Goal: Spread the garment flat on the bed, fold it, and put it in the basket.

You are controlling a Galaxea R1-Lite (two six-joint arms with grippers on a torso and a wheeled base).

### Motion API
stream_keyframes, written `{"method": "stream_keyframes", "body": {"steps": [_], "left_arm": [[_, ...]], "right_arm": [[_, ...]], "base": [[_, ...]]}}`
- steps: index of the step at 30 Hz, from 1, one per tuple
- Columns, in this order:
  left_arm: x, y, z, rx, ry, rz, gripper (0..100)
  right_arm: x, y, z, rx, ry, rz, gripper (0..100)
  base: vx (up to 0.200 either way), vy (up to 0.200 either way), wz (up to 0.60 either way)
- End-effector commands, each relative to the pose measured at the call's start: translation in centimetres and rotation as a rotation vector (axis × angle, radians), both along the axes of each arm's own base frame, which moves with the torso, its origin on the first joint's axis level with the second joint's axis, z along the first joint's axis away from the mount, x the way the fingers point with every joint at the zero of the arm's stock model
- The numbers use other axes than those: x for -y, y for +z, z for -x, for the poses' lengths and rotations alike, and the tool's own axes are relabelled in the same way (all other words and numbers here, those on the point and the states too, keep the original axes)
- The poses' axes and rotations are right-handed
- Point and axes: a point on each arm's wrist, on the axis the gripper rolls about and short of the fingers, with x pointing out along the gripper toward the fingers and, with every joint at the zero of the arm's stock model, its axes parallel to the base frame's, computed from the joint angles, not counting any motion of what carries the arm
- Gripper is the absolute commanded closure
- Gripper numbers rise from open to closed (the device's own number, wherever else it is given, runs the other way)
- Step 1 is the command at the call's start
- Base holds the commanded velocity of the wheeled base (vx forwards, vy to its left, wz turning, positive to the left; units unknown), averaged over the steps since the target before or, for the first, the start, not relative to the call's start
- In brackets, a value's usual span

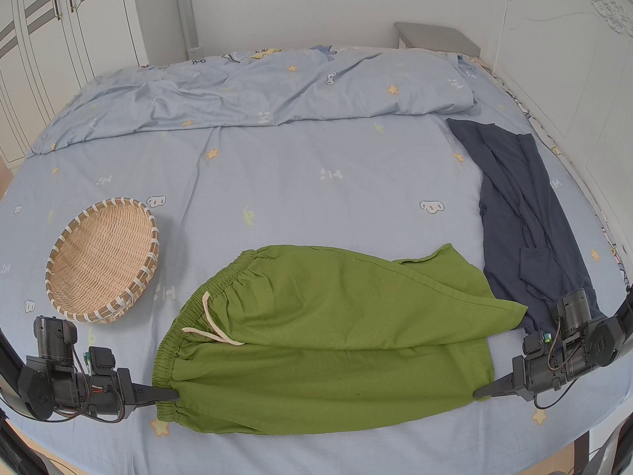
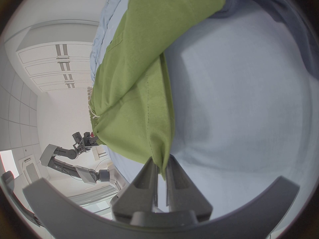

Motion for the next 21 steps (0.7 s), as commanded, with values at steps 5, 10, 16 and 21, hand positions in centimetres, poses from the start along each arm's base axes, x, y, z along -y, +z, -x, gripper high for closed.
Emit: {"method": "stream_keyframes", "body": {"steps": [5,10,16,21], "left_arm": [[-0.6,1.1,-0.1,-0.073,-0.041,-0.034,100],[-1.6,1.9,-0.2,-0.109,-0.086,-0.072,100],[-2.3,0.5,0.0,-0.124,-0.191,-0.125,100],[-2.2,0.2,0.0,-0.134,-0.195,-0.135,100]], "right_arm": [[0.5,2.7,4.3,0.004,0.021,0.041,100],[1.4,2.7,5.8,0.010,0.012,0.119,100],[1.2,1.6,5.9,-0.033,0.046,0.128,100],[1.2,0.9,5.8,-0.069,0.063,0.130,100]], "base": [[0.000,0.000,0.00],[0.000,0.000,0.00],[0.000,0.000,0.00],[0.000,0.000,0.00]]}}
